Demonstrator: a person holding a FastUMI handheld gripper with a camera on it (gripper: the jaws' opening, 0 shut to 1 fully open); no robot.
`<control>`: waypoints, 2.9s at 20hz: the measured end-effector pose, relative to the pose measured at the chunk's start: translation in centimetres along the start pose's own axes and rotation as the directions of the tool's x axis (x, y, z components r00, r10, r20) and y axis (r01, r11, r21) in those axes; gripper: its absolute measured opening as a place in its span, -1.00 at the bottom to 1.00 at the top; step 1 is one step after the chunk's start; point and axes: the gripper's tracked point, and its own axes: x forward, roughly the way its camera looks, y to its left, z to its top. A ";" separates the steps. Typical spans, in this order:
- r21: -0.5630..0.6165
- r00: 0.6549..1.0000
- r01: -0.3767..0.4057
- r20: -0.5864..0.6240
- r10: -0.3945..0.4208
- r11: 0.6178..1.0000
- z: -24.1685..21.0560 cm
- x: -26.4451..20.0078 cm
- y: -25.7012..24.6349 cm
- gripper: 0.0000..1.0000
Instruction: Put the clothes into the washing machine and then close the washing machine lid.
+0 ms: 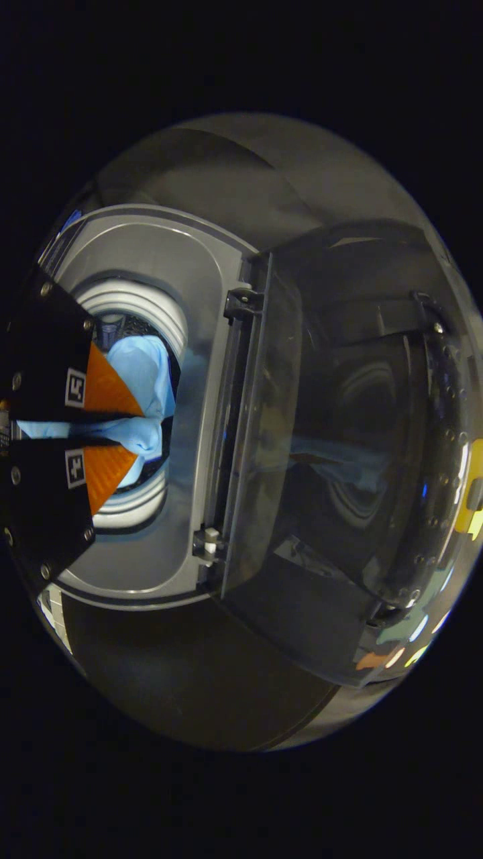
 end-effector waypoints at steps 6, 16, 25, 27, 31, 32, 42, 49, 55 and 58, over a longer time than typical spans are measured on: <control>0.052 0.999 0.000 0.036 -0.001 0.999 1.6 -1.3 -0.1 0.91; 0.136 0.979 0.017 0.197 -0.044 0.991 7.7 -8.2 -0.8 0.92; 0.182 0.910 0.018 0.405 -0.092 0.983 18.7 -14.3 -4.2 0.91; 0.200 0.895 0.019 0.432 -0.106 0.980 20.9 -14.7 -4.9 0.91; 0.203 0.887 0.029 0.447 -0.119 0.979 23.6 -14.1 -5.7 0.91; 0.199 0.887 0.018 0.449 -0.107 0.980 24.5 -13.3 -5.8 0.91; 0.085 0.933 -0.010 0.360 -0.022 0.996 24.8 -6.2 -3.7 0.92; 0.176 0.948 -0.051 0.319 -0.008 0.983 22.4 -5.1 -4.1 0.92; 0.175 0.921 -0.067 0.390 -0.007 0.982 23.0 -5.4 -3.8 0.92; 0.170 0.912 -0.071 0.410 -0.005 0.983 23.2 -5.3 -3.8 0.93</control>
